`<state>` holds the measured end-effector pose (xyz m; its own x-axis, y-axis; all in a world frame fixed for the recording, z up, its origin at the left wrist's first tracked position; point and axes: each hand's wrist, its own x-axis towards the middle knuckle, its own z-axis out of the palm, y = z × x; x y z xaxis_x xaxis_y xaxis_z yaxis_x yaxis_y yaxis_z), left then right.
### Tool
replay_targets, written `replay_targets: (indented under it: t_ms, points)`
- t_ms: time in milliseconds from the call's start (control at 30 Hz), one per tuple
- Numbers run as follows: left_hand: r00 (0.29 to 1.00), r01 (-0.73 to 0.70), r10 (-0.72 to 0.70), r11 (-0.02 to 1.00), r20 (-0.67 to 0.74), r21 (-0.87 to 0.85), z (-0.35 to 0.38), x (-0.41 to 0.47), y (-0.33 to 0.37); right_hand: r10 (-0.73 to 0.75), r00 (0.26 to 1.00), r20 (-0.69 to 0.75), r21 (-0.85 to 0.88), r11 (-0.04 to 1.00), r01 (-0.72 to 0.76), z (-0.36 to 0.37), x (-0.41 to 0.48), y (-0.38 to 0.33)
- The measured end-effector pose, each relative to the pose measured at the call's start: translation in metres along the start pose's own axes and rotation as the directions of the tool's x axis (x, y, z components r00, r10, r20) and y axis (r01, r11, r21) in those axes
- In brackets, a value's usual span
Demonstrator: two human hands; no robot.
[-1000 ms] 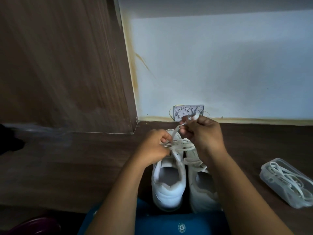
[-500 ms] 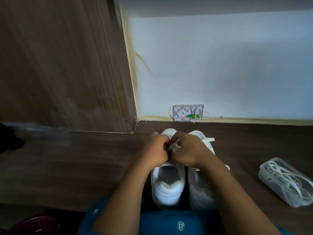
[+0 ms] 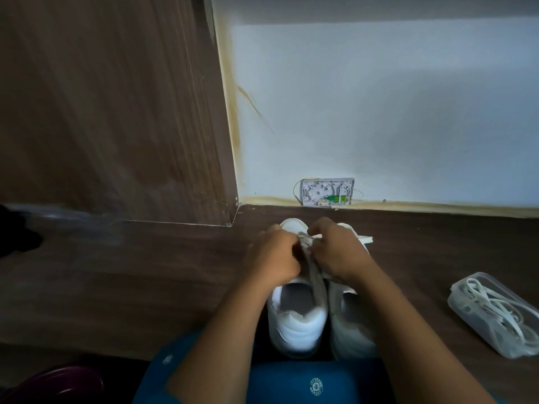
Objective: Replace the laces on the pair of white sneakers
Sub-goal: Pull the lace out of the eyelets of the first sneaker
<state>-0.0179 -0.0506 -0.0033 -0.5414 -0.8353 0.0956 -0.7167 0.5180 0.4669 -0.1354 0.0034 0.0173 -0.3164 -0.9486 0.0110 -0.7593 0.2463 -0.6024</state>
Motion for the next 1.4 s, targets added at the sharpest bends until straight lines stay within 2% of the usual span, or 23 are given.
replay_targets:
  t_ms: [33,67,133,200,367,467,500,567,667,767,867,933,967,1067,1100,1133,1200,1233,1333,1400]
  points:
    - [1.000,0.007,-0.004,0.994,-0.023,0.110,0.001,-0.001,0.002,0.012,1.000,0.004,0.045,0.999,-0.012,-0.002,0.001,0.003]
    - [0.998,0.018,-0.009,0.989,-0.065,0.143,0.001,-0.002,0.003,0.009,1.000,0.023,0.072,0.997,-0.010,-0.004,0.001,0.005]
    - [0.992,0.009,0.000,0.998,-0.130,0.070,0.002,-0.001,0.002,-0.025,0.997,0.079,0.118,0.993,0.015,-0.007,-0.001,0.007]
    - [0.992,0.012,-0.008,0.999,-0.128,0.030,0.001,0.000,0.000,-0.055,0.993,0.104,0.178,0.983,0.036,-0.008,-0.006,0.005]
    - [0.990,-0.014,0.012,1.000,-0.144,-0.013,0.010,0.000,0.000,-0.073,0.997,0.033,0.054,0.996,0.071,-0.005,-0.006,0.003]
    - [0.995,-0.070,0.067,0.997,-0.079,-0.041,0.010,0.005,-0.005,-0.085,0.996,-0.013,0.045,0.995,0.085,-0.002,-0.004,0.003]
    - [0.994,-0.089,0.082,0.992,-0.073,-0.091,0.007,0.006,-0.008,-0.089,0.996,-0.025,0.045,0.995,0.090,-0.001,-0.004,0.002]
    - [0.993,-0.083,0.054,0.950,-0.101,-0.300,0.000,0.005,-0.015,-0.100,0.994,-0.035,0.043,0.994,0.102,-0.001,-0.005,0.001]
    - [0.998,-0.051,0.021,0.759,-0.053,-0.650,-0.010,-0.004,-0.017,-0.108,0.993,-0.049,0.026,0.994,0.109,-0.001,-0.004,0.001]
    - [0.998,-0.043,0.060,0.520,-0.013,-0.853,-0.016,-0.010,-0.010,-0.097,0.994,-0.043,0.001,0.995,0.097,-0.001,-0.003,0.001]
    - [0.995,-0.041,0.098,0.238,-0.018,-0.970,-0.020,-0.008,-0.007,-0.100,0.995,-0.027,-0.097,0.991,0.097,-0.003,-0.003,0.001]
    - [0.993,-0.050,0.109,0.159,-0.033,-0.986,-0.023,-0.010,-0.003,-0.115,0.993,-0.032,-0.158,0.981,0.109,0.001,-0.002,0.002]
    - [0.995,-0.046,0.091,0.173,-0.031,-0.984,-0.023,-0.010,-0.001,-0.119,0.992,-0.035,-0.171,0.979,0.111,0.003,0.000,0.003]
    - [1.000,0.014,-0.005,0.398,0.013,-0.917,-0.019,-0.008,0.001,-0.151,0.986,-0.064,-0.192,0.972,0.137,0.011,0.006,0.002]
    - [0.999,0.030,-0.033,0.440,0.018,-0.897,-0.018,-0.007,0.000,-0.182,0.981,-0.067,-0.209,0.964,0.165,0.014,0.007,0.001]
    - [0.998,0.046,-0.059,0.432,0.023,-0.901,-0.017,-0.006,-0.004,-0.214,0.974,-0.074,-0.221,0.956,0.194,0.016,0.008,0.000]
    - [0.992,0.098,-0.103,0.348,0.066,-0.932,-0.016,-0.005,-0.013,-0.217,0.968,-0.126,-0.187,0.963,0.192,0.016,0.007,-0.006]
    - [0.990,0.127,-0.097,0.349,0.099,-0.929,-0.014,-0.007,-0.016,-0.199,0.965,-0.169,-0.137,0.975,0.177,0.012,0.006,-0.009]
    - [0.988,0.127,0.008,0.551,0.157,-0.825,-0.005,-0.009,-0.018,-0.171,0.935,-0.310,0.039,0.980,0.193,-0.006,0.003,-0.018]
    - [0.990,0.071,0.053,0.611,0.130,-0.788,0.002,-0.007,-0.011,-0.187,0.904,-0.385,0.118,0.961,0.249,-0.017,-0.004,-0.025]
